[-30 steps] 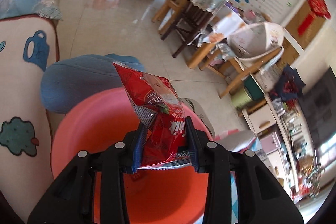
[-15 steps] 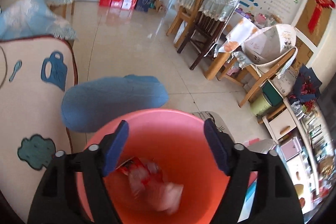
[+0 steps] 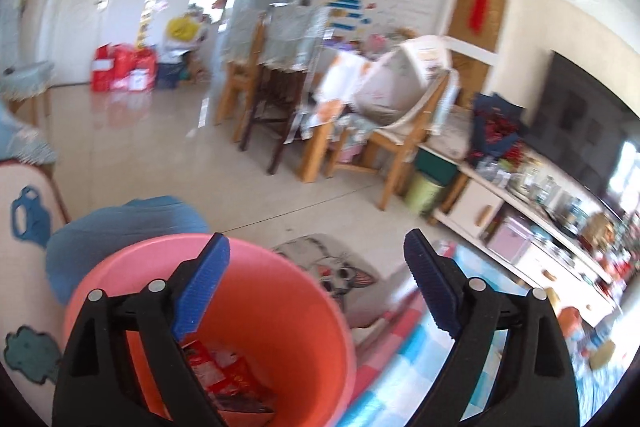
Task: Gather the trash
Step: 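Return both tools over the table toward the remaining wrappers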
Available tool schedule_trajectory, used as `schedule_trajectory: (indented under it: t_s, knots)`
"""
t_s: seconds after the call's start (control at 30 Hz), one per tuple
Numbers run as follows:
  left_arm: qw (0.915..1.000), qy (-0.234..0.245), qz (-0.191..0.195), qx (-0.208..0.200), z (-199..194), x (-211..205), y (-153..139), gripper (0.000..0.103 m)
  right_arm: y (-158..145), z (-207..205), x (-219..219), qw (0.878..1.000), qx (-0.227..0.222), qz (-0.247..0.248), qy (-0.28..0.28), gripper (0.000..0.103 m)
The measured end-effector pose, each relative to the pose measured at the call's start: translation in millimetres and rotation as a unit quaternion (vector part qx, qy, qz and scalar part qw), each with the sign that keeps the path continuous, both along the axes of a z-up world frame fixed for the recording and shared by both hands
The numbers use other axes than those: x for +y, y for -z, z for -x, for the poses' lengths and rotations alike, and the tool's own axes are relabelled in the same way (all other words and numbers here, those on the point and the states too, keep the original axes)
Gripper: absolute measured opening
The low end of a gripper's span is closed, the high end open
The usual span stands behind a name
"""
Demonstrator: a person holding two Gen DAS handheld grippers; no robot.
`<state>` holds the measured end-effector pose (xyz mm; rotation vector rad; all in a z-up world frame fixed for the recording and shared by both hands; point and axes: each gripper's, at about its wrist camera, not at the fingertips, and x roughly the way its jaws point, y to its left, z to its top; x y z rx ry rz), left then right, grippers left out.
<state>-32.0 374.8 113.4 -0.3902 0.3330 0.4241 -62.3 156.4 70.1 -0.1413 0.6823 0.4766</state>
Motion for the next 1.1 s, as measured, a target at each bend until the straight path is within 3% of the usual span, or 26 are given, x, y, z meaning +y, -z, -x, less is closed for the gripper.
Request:
schedule_trajectory:
  t_s: [0.23, 0.5, 0.87, 1.1]
  knots:
    - [0.9949, 0.092, -0.032, 0.024, -16, -46, -5, 0.091, -5, 15, -45, 0.999, -0.014, -0.017, 0.032, 0.093]
    - [0.9800, 0.164, -0.074, 0.085, -31, -99, 2, 0.091, -10, 26, -82, 0.998, -0.026, -0.025, 0.056, 0.093]
    - [0.9579, 0.250, -0.105, 0.094, -30, -154, 14, 0.091, -9, 35, -124, 0.995, -0.029, -0.050, 0.079, 0.094]
    - [0.9463, 0.288, -0.100, 0.109, -31, -177, 21, 0.091, -12, 37, -146, 0.993, -0.038, -0.058, 0.091, 0.094]
